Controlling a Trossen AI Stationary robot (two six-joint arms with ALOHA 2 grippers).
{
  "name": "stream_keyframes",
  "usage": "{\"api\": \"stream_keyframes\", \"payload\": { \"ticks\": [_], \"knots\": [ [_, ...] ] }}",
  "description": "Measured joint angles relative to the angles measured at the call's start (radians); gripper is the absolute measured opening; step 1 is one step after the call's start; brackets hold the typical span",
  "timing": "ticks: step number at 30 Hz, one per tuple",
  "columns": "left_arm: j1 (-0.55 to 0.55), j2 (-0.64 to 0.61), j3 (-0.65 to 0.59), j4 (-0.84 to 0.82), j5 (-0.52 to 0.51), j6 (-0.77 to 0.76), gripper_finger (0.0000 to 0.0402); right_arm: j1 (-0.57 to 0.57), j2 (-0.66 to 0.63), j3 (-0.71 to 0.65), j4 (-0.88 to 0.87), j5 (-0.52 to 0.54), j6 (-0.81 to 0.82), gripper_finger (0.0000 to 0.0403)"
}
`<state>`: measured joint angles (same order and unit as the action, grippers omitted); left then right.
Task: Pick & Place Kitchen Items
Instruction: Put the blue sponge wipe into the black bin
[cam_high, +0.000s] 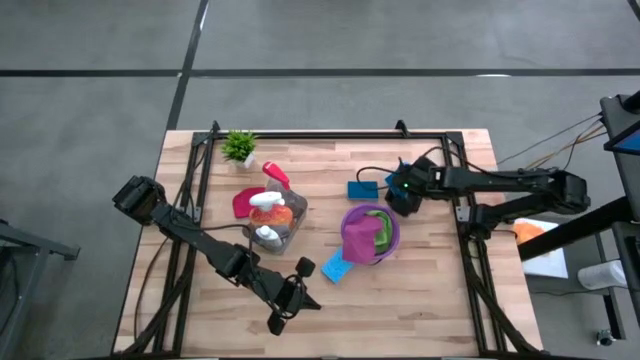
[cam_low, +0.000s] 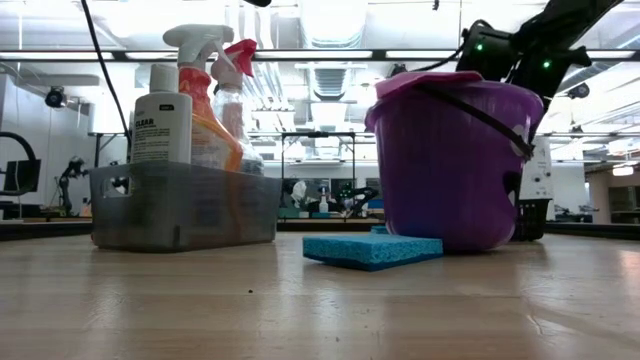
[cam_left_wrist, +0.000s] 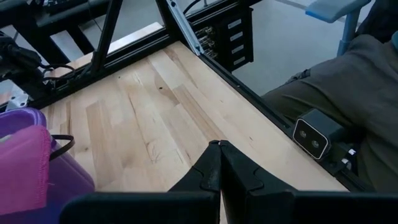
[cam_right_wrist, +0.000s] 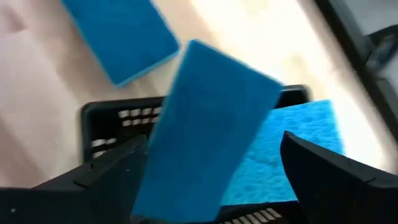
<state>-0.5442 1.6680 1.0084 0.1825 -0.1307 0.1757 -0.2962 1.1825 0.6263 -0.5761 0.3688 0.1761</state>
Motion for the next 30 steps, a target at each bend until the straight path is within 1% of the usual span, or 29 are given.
{"api": "stream_keyframes", "payload": {
  "ticks": [2,5,11,13,16,18,21,23,25,30],
  "knots": [
    [0.0,0.0,0.0,0.0,0.0,0.0,0.0001,0.0,-0.005,0.004,0.001,0.039,0.0,0.0353],
    [0.0,0.0,0.0,0.0,0.0,0.0,0.0001,0.0,-0.044,0.016,0.001,0.079,-0.008,0.0352],
    [0.0,0.0,0.0,-0.016,0.0,0.004,0.0001,0.002,-0.194,0.076,-0.03,0.105,-0.088,0.0352],
    [0.0,-0.003,0.0,-0.036,0.0,0.005,0.0001,0.013,-0.244,0.107,-0.052,0.078,-0.104,0.0352],
    [-0.002,-0.014,0.0,-0.068,-0.001,0.005,0.0001,0.053,-0.297,0.147,-0.059,-0.026,-0.105,0.0352],
    [-0.004,-0.021,0.0,-0.077,-0.003,0.008,0.0001,0.112,-0.309,0.166,-0.055,-0.088,-0.104,0.0352],
    [-0.006,-0.044,-0.009,-0.082,-0.007,0.012,0.0001,0.26,-0.292,0.182,-0.048,-0.095,-0.097,0.0352],
    [-0.009,-0.073,-0.037,-0.072,-0.022,0.011,0.0001,0.378,-0.259,0.189,-0.04,-0.04,-0.084,0.0352],
    [-0.009,-0.111,-0.086,-0.022,-0.034,0.003,0.0001,0.497,-0.204,0.203,-0.022,0.025,-0.074,0.0352],
    [-0.009,-0.25,-0.281,0.198,-0.034,-0.043,0.0001,0.77,-0.017,0.268,0.052,0.146,-0.058,0.0352]
  ]
}}
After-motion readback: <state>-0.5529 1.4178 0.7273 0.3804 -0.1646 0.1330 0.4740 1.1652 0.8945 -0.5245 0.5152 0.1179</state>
